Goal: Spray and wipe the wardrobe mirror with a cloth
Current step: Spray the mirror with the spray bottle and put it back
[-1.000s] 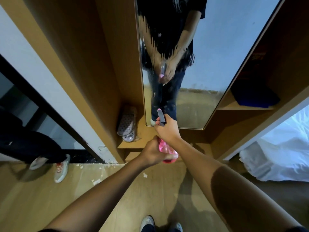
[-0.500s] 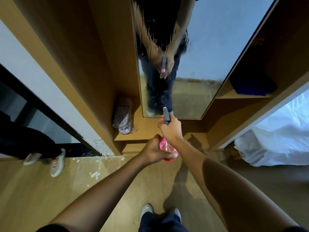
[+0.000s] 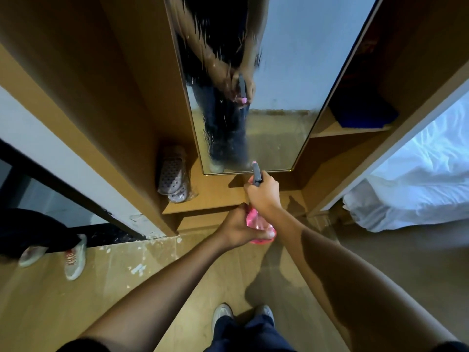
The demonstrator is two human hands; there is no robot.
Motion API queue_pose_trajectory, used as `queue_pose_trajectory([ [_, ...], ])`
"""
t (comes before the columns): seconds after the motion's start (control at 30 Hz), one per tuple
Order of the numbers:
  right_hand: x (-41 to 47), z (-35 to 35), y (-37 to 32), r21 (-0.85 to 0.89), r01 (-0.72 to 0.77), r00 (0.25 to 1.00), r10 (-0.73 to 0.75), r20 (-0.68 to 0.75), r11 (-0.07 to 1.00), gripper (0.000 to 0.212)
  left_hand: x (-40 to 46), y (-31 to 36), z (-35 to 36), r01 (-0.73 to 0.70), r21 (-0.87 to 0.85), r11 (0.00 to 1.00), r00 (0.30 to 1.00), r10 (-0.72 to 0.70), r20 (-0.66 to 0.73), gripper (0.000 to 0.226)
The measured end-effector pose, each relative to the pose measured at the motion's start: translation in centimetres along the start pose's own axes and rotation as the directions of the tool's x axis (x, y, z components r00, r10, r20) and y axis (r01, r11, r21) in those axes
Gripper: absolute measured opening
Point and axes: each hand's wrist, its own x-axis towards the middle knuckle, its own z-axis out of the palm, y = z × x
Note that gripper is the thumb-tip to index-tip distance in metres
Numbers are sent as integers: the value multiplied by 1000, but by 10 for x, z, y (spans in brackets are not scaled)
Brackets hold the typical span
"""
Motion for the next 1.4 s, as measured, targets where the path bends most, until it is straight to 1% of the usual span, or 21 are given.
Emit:
queue_pose_trajectory([
  [0.07,0,-1,2,39,-13,1000,13,1,999,3,2,-2,1,2,21,1000,1000,-2,1,47],
  [0.23,-2,-8,13,151,-57,998,61,-20,987,18,8,-4,6,-9,60,998,999,7,33,45],
  [0.4,2,-29,24,185,-58,996,70,-55,981,20,22,0,22,-18,137,990,998,9,67,49],
  [0.53,13,-44,29,161,-72,994,85,-73,984,14,37,4,35,-7,156,988,998,-2,60,49],
  [0.73,34,-67,39,60,-60,994,65,-90,996,13,61,9,60,13,146,989,998,-22,57,67],
  [0.8,41,-74,42,61,-62,994,67,-89,996,9,68,12,66,21,150,989,998,-28,48,64],
  [0.87,47,-80,46,77,-72,994,78,-78,994,10,77,13,72,37,160,986,998,-45,45,59],
  [1.0,58,-90,57,133,-78,995,85,-52,988,13,92,9,83,92,150,984,994,-100,46,69],
  [1.07,64,-94,63,149,-83,995,90,-42,985,16,99,7,89,113,155,981,992,-120,37,65],
  [1.17,72,-95,73,163,-99,994,104,-23,982,21,111,2,95,139,172,975,989,-144,15,45],
  [1.2,74,-94,77,165,-111,993,115,-14,980,21,113,-1,97,148,186,971,988,-153,13,44],
  [1.23,76,-93,82,160,-117,993,120,-11,980,21,115,-5,98,156,194,969,987,-161,11,47],
  [1.33,82,-86,91,125,-113,993,116,-13,986,21,120,-14,100,173,183,968,984,-177,6,65],
  [1.4,87,-80,96,108,-107,994,108,-6,988,20,123,-18,98,164,169,972,986,-169,14,65],
])
